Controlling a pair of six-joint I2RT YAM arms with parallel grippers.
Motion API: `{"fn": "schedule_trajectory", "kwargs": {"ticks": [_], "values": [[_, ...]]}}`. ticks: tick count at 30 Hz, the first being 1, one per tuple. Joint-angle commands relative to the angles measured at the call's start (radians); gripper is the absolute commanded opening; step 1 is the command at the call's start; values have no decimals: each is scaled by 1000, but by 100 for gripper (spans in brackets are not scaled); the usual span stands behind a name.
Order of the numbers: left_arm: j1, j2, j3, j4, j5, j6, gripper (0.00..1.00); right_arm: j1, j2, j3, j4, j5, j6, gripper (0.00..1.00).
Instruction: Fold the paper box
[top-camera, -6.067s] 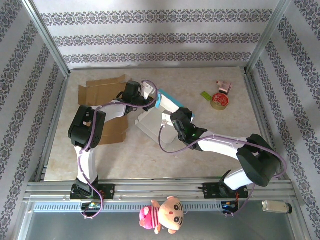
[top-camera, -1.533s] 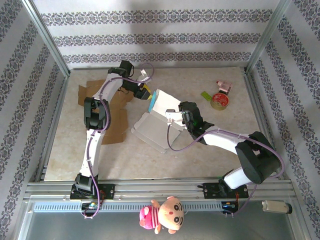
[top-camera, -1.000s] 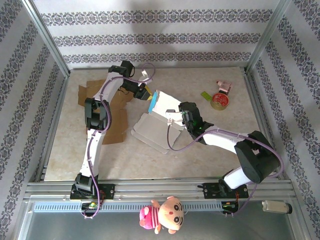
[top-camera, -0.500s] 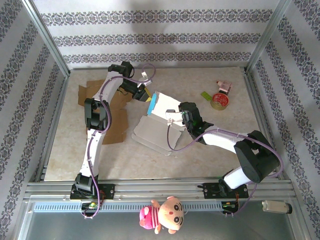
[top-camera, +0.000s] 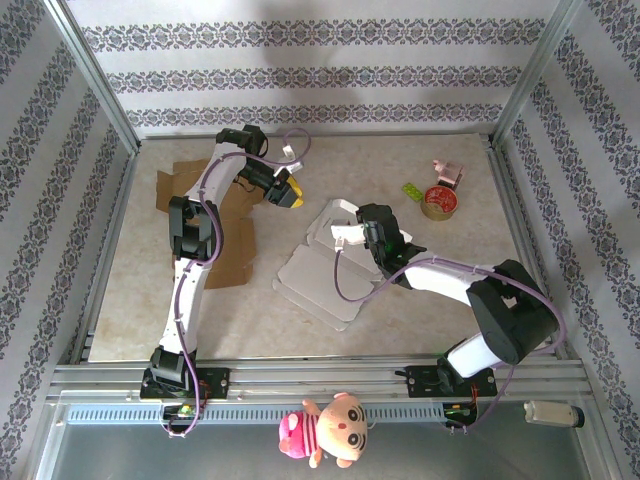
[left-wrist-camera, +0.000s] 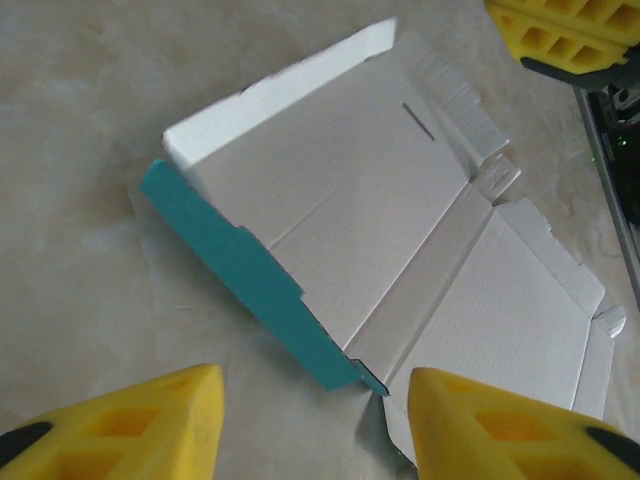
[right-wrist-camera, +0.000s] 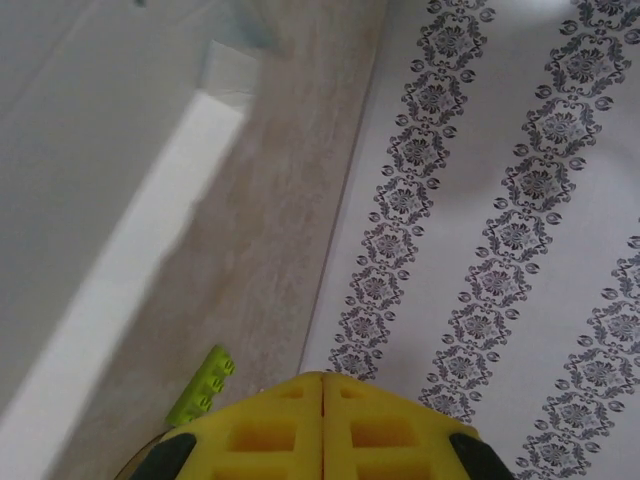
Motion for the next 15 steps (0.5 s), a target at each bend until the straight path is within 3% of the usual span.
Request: {"fn": "schedule_trajectory", "kwargs": {"ticks": [1, 5, 6, 7, 8, 9, 10, 12, 15], "values": [[4, -17, 11, 37, 77, -53, 55, 7, 18, 32, 60, 20, -34, 8], [-1, -35, -30, 161, 22, -204, 56, 3, 18, 45, 57, 18, -46, 9], [-1, -43, -48, 216, 3, -279, 56, -2, 17, 72, 19, 25, 19, 14], [-1, -56, -61, 256, -8, -355, 56, -11, 12, 150, -140, 34, 166, 24], [-2, -69, -76, 297, -15, -420, 57, -29, 19, 281, -435, 23, 363, 30], [-3, -97, -113, 359, -37, -521, 57, -69, 59, 483, -837, -112, 592, 35], [-8, -143, -183, 449, -80, -632, 58, -111, 120, 634, -1053, -227, 776, 43], [-25, -271, -384, 659, -203, -837, 61, -187, 215, 789, -1227, -347, 995, 56], [-40, -483, -729, 940, -285, -1055, 63, -262, 311, 866, -1312, -451, 1089, 67]]}}
